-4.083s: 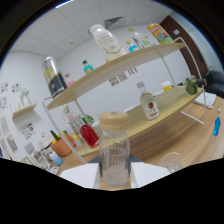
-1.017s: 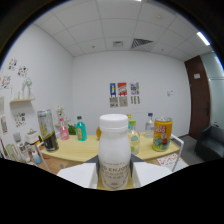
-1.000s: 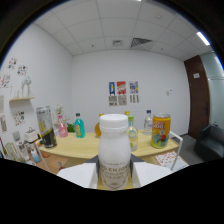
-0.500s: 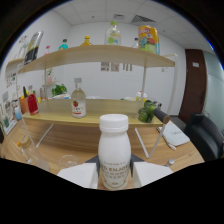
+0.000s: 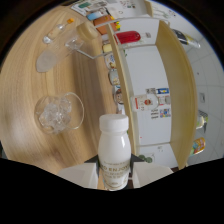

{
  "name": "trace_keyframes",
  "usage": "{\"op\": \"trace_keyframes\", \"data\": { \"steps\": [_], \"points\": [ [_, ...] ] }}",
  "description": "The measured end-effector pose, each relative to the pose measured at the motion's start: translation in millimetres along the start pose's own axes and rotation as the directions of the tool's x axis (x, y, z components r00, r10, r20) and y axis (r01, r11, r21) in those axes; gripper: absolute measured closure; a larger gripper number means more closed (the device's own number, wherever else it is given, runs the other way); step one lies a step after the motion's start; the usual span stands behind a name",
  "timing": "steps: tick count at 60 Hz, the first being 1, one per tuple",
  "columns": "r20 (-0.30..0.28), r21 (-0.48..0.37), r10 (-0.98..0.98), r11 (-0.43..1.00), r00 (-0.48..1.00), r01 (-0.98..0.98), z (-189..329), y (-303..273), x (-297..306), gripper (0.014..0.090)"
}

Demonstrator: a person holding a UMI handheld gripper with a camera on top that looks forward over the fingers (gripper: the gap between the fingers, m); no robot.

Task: Make me a cup of Mount Fuji.

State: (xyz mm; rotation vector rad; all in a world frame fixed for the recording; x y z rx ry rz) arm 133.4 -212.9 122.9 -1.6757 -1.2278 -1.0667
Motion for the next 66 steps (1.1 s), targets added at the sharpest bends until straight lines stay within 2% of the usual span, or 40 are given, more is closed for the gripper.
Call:
{"op": "trace_keyframes", "data": {
  "steps": [9,18,27,35,43,48,53,56,60,66],
  "points": [
    [-0.053,-0.039,-0.256,0.966,0.965,0.254,4.6,-6.7,13.6,0.0569],
    [-0.064,-0.075,-0.468,0.883,0.881,0.463,7.1,-15.3,15.7,0.057],
    [-0.064,-0.042,-0.578,0.816,0.814,0.576,7.1,-28.4,10.2,0.0569],
    [-0.051,-0.034,-0.564,0.826,0.824,0.563,4.5,-27.1,8.9,0.057],
    [-0.063,0.023,-0.41,0.911,0.91,0.412,-4.7,-31.6,17.5,0.0569],
    [-0.037,0.126,-0.199,0.971,0.979,0.202,-17.3,-43.7,24.9,0.0567],
    [0.006,0.239,0.04,0.97,0.999,-0.04,-30.7,-56.9,39.0,0.0568],
    [0.026,0.289,0.194,0.938,0.981,-0.193,-38.7,-61.0,53.3,0.0567],
    [0.082,0.324,0.414,0.849,0.907,-0.417,-46.2,-61.6,67.1,0.0566],
    [0.157,0.285,0.68,0.664,0.717,-0.692,-44.2,-44.8,77.7,0.0567]
  ]
}}
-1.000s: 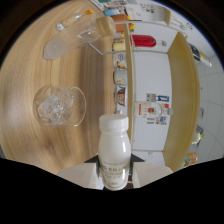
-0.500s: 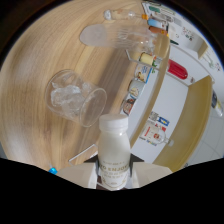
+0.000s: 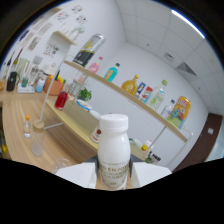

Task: Make me a cup of Mount Fuji.

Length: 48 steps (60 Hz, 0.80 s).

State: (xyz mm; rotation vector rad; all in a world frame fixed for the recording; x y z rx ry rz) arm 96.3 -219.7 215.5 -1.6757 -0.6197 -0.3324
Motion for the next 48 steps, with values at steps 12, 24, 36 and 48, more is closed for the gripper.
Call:
{"op": "trace_keyframes", "data": {
  "steps": [12,24,36,48],
  "points": [
    [-0.01,-0.067,0.457,0.887,0.889,-0.457,19.4,61.3,-1.0,0.0567],
    [-0.043,-0.17,0.573,0.803,0.819,-0.571,42.0,131.0,-22.3,0.0566],
    [-0.042,-0.203,0.585,0.789,0.81,-0.58,41.3,155.5,-34.5,0.0557],
    [-0.04,-0.225,0.592,0.779,0.805,-0.585,31.9,159.8,-38.1,0.0545]
  ]
}}
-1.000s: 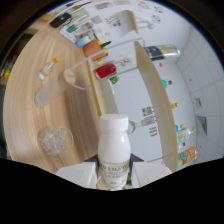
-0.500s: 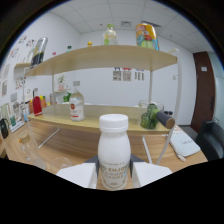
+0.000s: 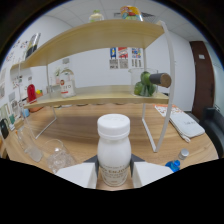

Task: Make me a cup of Mount Fuji.

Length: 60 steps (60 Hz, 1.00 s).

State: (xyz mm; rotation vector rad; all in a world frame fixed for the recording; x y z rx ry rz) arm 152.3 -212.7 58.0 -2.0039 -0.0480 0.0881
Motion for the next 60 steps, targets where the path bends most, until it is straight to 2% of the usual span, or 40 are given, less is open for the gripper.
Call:
{"op": "trace_keyframes", "data": {
  "steps": [7,10,15,17,22,31,46,60],
  "points": [
    [-0.015,-0.033,-0.004,0.999,1.0,0.004,-4.1,8.1,2.2,0.0521],
    [-0.032,-0.056,0.006,0.998,0.999,-0.008,-6.7,10.3,3.7,0.0444],
    [-0.079,-0.098,0.018,0.995,0.997,-0.025,-13.7,9.1,7.4,0.0216],
    [-0.097,-0.094,0.021,0.995,0.995,-0.03,-19.4,2.8,7.3,0.0181],
    [-0.119,-0.078,0.017,0.997,0.993,-0.027,-37.6,-17.3,-0.8,0.0195],
    [-0.214,-0.151,-0.029,0.988,0.976,-0.004,-80.6,-31.4,-15.6,0.0196],
    [-0.196,-0.194,-0.006,0.98,0.981,-0.033,-130.9,-43.9,-88.9,0.0185],
    [-0.179,-0.208,-0.004,0.977,0.984,-0.033,-148.4,-44.4,-135.5,0.0187]
  ]
}}
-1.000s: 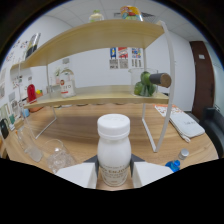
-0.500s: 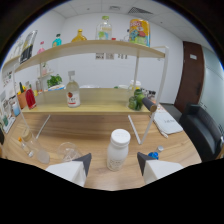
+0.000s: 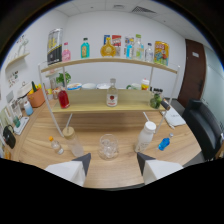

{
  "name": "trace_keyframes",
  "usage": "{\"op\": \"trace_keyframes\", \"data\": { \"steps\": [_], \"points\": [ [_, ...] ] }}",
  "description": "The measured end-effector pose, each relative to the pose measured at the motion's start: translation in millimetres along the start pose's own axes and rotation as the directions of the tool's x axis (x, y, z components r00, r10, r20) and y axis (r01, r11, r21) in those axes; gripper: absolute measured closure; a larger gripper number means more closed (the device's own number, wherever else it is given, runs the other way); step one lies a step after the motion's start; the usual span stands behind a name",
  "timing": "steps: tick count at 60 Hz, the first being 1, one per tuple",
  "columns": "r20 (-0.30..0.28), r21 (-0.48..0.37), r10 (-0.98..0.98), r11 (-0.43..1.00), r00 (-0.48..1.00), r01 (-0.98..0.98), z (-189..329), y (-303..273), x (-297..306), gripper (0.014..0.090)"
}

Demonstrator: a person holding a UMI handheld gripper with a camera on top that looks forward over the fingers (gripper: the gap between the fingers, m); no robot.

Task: Make me a cup of Mount Fuji.

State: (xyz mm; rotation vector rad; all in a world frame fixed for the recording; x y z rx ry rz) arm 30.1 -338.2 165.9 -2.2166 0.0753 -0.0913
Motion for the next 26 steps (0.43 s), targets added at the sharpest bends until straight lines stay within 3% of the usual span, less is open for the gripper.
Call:
{"op": "trace_keyframes", "data": {
  "steps": [26],
  "points": [
    [-0.017,-0.016,-0.011,1.0,1.0,0.011,-9.6,1.7,-15.6,0.0187]
  ]
}}
